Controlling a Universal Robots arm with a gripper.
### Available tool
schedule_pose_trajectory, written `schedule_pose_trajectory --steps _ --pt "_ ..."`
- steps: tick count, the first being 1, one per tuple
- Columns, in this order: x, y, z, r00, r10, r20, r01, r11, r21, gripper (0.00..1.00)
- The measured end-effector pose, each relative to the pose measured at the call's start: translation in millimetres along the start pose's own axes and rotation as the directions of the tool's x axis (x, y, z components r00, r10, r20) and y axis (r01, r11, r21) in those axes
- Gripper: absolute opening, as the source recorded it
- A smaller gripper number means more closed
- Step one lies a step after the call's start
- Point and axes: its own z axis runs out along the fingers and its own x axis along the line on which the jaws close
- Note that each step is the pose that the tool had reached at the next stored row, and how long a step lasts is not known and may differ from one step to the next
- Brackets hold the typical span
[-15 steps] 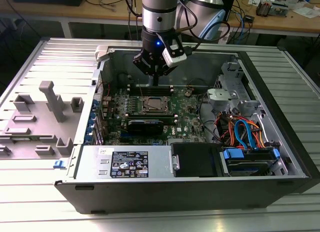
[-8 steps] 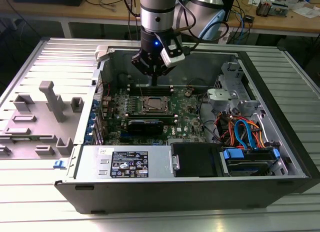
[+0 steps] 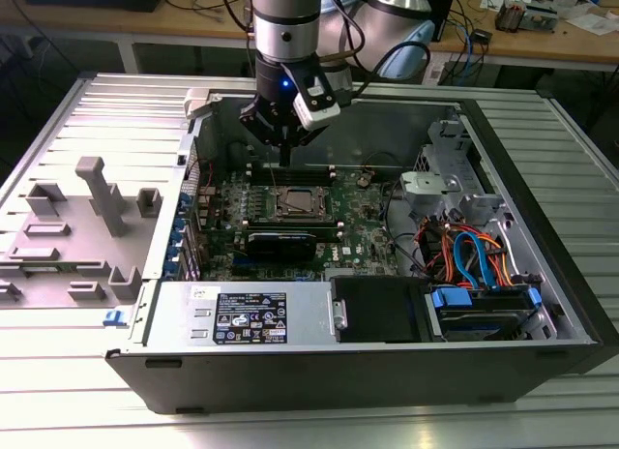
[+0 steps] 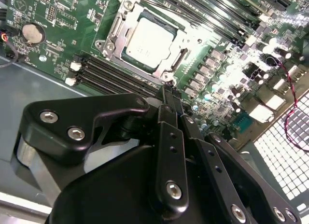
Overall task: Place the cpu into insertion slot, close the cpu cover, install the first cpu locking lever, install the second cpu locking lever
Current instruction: 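Install the first cpu locking lever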
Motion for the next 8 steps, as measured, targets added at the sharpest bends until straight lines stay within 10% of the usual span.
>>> schedule_pose_trajectory --steps 8 --pt "22.7 -0.5 1.4 1.0 -0.001 0.0001 0.001 1.0 -0.0037 0.11"
